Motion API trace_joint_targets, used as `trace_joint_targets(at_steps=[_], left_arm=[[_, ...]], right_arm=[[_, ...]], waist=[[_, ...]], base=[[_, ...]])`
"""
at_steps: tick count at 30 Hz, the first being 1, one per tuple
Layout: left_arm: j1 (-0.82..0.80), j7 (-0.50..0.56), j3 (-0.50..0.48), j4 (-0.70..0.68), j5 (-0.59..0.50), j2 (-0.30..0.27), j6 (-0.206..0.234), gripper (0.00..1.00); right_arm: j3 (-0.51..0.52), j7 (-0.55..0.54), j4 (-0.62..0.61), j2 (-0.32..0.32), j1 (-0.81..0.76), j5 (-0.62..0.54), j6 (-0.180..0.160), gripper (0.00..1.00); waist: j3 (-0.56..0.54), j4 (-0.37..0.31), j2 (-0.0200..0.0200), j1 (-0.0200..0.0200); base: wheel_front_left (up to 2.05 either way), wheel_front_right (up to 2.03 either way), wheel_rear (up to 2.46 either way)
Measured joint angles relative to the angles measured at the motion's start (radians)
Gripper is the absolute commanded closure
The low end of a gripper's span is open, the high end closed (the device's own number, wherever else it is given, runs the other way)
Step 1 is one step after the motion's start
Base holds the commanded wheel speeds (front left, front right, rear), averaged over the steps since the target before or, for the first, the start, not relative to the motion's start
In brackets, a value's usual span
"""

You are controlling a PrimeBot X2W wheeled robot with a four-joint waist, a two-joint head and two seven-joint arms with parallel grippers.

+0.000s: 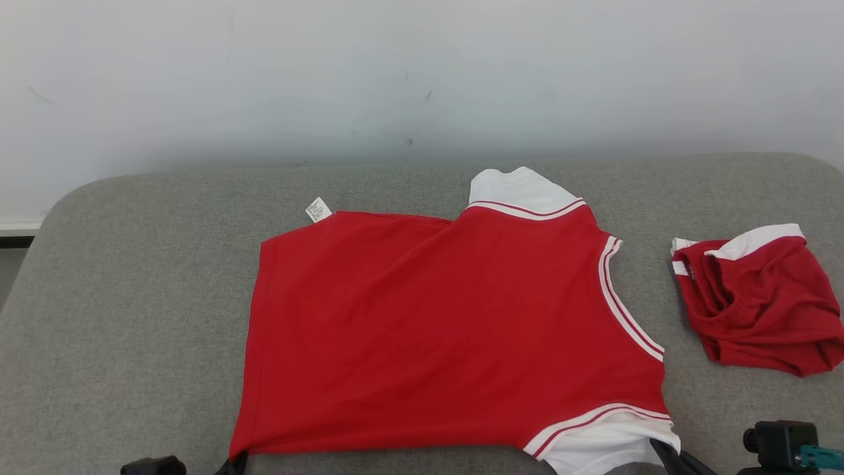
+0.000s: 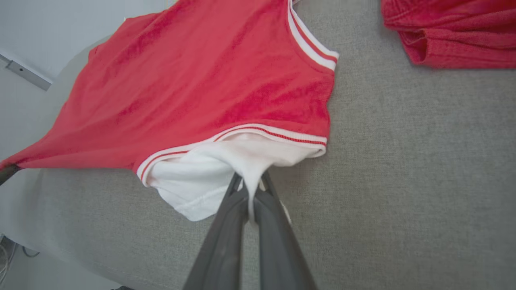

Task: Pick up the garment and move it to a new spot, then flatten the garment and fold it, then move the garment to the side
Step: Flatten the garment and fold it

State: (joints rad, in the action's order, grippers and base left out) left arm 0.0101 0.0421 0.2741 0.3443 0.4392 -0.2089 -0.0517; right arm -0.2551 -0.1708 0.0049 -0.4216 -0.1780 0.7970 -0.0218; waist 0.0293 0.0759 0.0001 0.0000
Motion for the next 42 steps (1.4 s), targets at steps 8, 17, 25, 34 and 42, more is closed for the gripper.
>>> trace_joint_targets(at_steps=[8,17,25,34,42], left_arm=[[0.051,0.000,0.002,-0.043,0.000,-0.016,0.000,1.00],[0.063,0.003,0.003,-0.119,0.000,-0.031,0.006,1.00],[0.011,0.038,0.018,-0.145,-0.001,-0.050,-0.012,1.00],[-0.062,0.095,0.019,-0.109,0.006,-0.073,-0.030,1.00],[-0.164,0.141,0.038,-0.035,0.011,-0.075,-0.047,1.00]], right_arm=[[0.063,0.013,-0.065,-0.022,-0.089,0.063,0.013,1.00],[0.084,0.012,-0.155,-0.030,-0.113,0.102,0.022,1.00],[0.085,-0.022,-0.171,-0.058,-0.021,0.094,0.020,1.00],[0.031,-0.120,-0.063,-0.088,0.139,0.060,0.013,1.00],[-0.037,-0.194,0.086,-0.061,0.361,0.042,0.034,1.00]], waist=[[-0.005,-0.002,0.0000,0.0000],[-0.003,-0.008,0.0000,-0.0001],[-0.007,-0.013,0.0000,-0.0002],[0.002,-0.019,0.0000,-0.0001],[0.014,-0.014,0.0000,0.0001]], base=[[0.00,0.00,0.00],[0.00,0.00,0.00],[0.00,0.00,0.00],[0.00,0.00,0.00],[0.00,0.00,0.00]])
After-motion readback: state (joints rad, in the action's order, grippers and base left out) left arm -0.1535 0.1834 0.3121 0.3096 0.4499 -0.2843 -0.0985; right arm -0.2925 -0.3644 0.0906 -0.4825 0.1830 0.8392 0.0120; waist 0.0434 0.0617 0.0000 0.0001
